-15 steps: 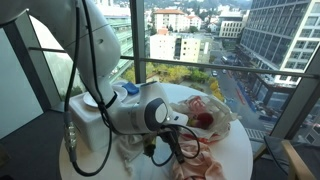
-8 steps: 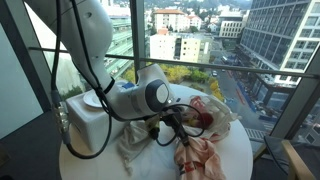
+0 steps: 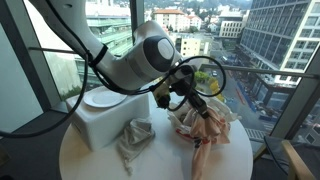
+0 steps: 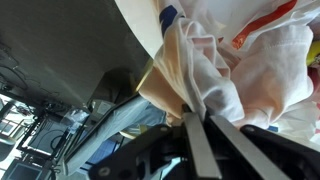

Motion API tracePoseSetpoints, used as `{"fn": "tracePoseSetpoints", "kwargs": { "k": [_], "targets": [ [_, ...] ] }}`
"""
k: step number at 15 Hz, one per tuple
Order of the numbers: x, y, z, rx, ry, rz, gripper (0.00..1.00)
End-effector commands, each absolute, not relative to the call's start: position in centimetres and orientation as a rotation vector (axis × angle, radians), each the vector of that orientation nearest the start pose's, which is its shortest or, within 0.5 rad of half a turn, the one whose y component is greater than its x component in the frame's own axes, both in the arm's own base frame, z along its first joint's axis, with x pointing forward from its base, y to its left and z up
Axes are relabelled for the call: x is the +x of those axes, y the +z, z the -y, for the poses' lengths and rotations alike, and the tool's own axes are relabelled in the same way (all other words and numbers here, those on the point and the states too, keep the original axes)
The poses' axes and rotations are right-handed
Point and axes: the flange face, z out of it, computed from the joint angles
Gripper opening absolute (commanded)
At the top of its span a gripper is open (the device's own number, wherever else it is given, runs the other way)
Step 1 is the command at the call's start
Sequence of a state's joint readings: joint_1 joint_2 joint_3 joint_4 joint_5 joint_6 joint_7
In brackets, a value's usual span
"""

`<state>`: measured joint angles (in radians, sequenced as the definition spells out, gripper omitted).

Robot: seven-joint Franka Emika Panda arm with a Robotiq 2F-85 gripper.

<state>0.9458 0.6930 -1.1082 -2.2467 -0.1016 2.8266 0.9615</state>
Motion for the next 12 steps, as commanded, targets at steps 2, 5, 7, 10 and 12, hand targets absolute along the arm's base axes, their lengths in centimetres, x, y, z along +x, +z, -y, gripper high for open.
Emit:
{"fn": "tracePoseSetpoints", "kwargs": {
  "k": [2,5,7,10,12],
  "targets": [
    [53.6,23.0,9.7,-3.198,-0.779,-1.556,0.02],
    [52.7,18.9,8.7,-3.211,-0.646,-1.550,0.02],
    [52.5,15.9,8.1,-3.223,-0.557,-1.540,0.02],
    [51.9,10.8,9.1,-3.282,-0.456,-1.551,0.02],
    [51.8,9.2,10.9,-3.343,-0.449,-1.566,0.02]
  ]
}}
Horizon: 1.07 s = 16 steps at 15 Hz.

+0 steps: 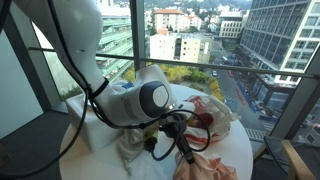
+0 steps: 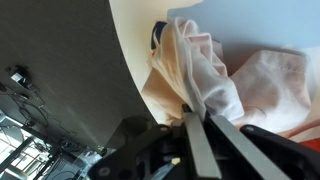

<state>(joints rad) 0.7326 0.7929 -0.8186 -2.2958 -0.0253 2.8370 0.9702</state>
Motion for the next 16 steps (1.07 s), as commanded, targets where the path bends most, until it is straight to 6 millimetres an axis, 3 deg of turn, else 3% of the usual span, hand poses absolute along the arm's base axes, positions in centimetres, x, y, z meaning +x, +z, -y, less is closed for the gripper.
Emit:
{"fn": "tracePoseSetpoints", "kwargs": {
  "k": [1,2,4,7,11,13,16],
  "targets": [
    [51.9,8.7,11.8,2.286,0.305,1.073,0.02],
    [52.0,8.4,12.8,2.263,0.307,1.067,0.33],
    [52.1,8.0,13.9,2.248,0.302,1.082,0.39],
    [52.2,8.8,13.7,2.239,0.318,1.057,0.64],
    [52.7,13.1,12.7,2.206,0.393,0.990,0.93],
    [52.9,15.8,11.1,2.238,0.428,0.985,1.00],
    [52.4,18.2,5.8,2.411,0.427,1.017,1.00]
  ]
}}
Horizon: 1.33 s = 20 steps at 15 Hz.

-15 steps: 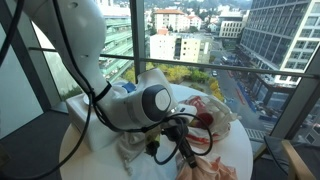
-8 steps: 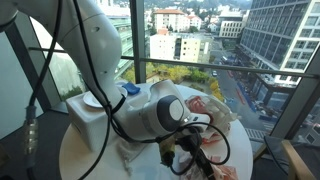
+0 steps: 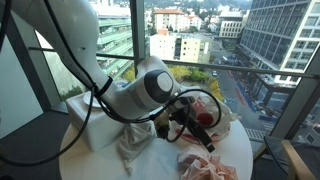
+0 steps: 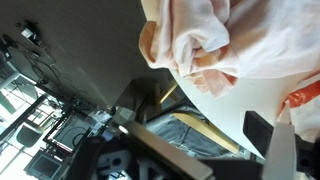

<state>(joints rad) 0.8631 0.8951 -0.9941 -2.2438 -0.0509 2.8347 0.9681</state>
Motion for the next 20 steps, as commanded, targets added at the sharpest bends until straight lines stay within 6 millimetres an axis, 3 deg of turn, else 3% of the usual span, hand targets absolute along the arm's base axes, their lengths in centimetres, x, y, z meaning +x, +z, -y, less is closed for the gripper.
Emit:
{"fn": "tracePoseSetpoints", "kwargs": {
  "k": [1,8,12,16,20],
  "targets": [
    [52.1,18.7,4.1,2.451,0.423,1.016,1.00],
    [49.1,20.1,-8.0,2.785,0.353,0.926,1.00],
    [49.1,20.0,-12.7,2.955,0.276,0.697,1.00],
    [49.5,17.1,-13.2,3.042,0.142,0.374,1.00],
    [51.2,14.3,-11.0,3.064,0.028,0.051,1.00]
  ]
}}
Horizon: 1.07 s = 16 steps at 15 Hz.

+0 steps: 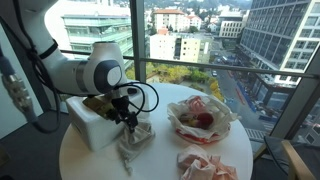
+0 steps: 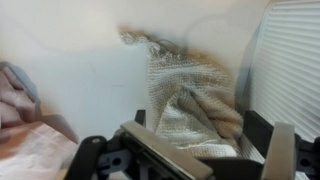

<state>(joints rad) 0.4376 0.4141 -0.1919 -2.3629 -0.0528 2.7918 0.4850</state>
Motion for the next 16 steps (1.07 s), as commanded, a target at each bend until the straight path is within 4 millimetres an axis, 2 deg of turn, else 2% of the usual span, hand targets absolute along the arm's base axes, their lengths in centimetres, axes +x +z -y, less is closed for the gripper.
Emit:
{"fn": "tracePoseSetpoints", "kwargs": {
  "k": [1,4,10,12,16],
  "targets": [
    [51.7,13.7,-10.5,-3.218,-0.023,0.032,1.00],
    [53.1,11.9,-10.1,-3.205,-0.007,0.288,1.00],
    [54.9,8.6,-11.5,-3.185,0.003,0.779,1.00],
    [55.4,7.8,-12.0,-3.188,-0.004,0.894,1.00],
    [56.5,6.8,-13.0,-3.174,-0.028,1.014,1.00]
  ]
}}
